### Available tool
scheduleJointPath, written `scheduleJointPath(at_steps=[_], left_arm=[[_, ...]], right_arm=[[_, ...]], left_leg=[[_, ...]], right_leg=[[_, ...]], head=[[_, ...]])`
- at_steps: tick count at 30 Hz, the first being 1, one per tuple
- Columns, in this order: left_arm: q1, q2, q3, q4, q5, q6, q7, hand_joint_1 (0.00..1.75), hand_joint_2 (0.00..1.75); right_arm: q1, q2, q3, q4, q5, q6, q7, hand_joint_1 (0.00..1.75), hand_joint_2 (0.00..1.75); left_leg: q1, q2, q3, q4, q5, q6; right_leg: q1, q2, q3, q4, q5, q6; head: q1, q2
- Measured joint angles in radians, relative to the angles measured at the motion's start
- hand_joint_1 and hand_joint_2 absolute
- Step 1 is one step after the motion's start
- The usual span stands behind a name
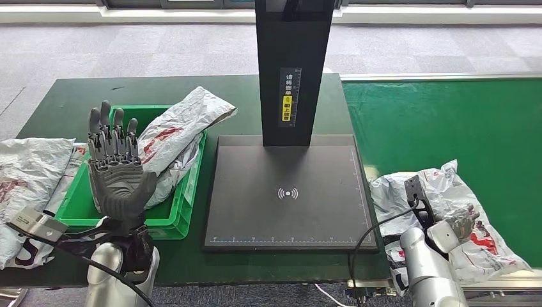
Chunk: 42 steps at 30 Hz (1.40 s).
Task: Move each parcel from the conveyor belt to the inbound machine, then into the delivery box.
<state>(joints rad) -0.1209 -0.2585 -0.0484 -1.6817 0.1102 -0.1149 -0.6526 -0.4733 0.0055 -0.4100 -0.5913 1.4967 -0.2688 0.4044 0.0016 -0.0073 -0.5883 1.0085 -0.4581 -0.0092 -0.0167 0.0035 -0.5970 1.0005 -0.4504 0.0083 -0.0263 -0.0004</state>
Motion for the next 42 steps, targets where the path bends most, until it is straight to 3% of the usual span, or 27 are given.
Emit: scheduleJointPath(at_steps=[5,9,17,26,31,36,42], left_arm=[[-0.010,-0.002,0.000,0.012,-0.011,-0.011,0.004,0.00,1.75],[-0.010,-0.005,0.000,0.016,-0.017,-0.012,0.005,0.00,1.75],[-0.008,-0.010,0.000,0.009,-0.042,-0.010,0.015,0.00,1.75],[0.015,-0.012,0.003,-0.019,-0.049,0.000,0.018,0.00,1.75],[0.043,-0.017,0.013,-0.051,-0.056,0.014,0.014,0.00,1.75],[0.052,-0.020,0.023,-0.069,-0.058,0.016,0.012,0.00,1.75],[0.053,-0.021,0.026,-0.076,-0.058,0.017,0.012,0.00,1.75]], right_arm=[[-0.011,-0.014,-0.016,0.063,0.019,0.072,0.019,0.44,1.75],[-0.018,-0.019,-0.021,0.096,0.025,0.080,0.025,1.75,1.75],[-0.032,-0.022,-0.024,0.126,0.034,0.082,0.000,1.75,1.75],[-0.030,-0.009,-0.024,0.101,0.032,-0.040,-0.062,1.75,1.75],[0.033,0.057,-0.006,-0.141,0.008,-0.183,-0.172,1.75,1.75],[0.104,0.119,0.043,-0.432,-0.002,-0.193,-0.209,1.75,1.75],[0.138,0.141,0.056,-0.553,-0.010,-0.192,-0.210,1.75,1.75]], left_leg=[[0.000,0.000,0.000,0.000,0.000,0.000],[0.000,0.000,0.000,0.000,0.000,0.000],[0.000,0.000,0.000,0.000,0.000,0.000],[0.000,0.000,0.000,0.000,0.000,0.000],[0.000,-0.001,0.000,0.000,0.000,0.000],[0.001,-0.001,0.000,0.000,0.000,0.000],[0.000,-0.001,0.000,0.000,0.000,0.000]], right_leg=[[0.000,0.000,0.000,0.000,0.000,0.000],[0.000,0.000,0.000,0.000,0.000,0.000],[0.000,0.000,0.000,0.000,0.000,0.000],[0.000,-0.001,0.001,0.000,0.000,0.000],[0.000,-0.001,0.000,0.001,0.000,0.000],[0.001,-0.001,0.000,0.001,-0.001,0.000],[0.000,-0.001,0.001,0.000,-0.001,0.000]], head=[[0.000,0.000],[0.000,0.000],[0.000,0.000],[0.000,0.000],[0.000,0.000],[0.000,0.000],[0.000,0.000]])
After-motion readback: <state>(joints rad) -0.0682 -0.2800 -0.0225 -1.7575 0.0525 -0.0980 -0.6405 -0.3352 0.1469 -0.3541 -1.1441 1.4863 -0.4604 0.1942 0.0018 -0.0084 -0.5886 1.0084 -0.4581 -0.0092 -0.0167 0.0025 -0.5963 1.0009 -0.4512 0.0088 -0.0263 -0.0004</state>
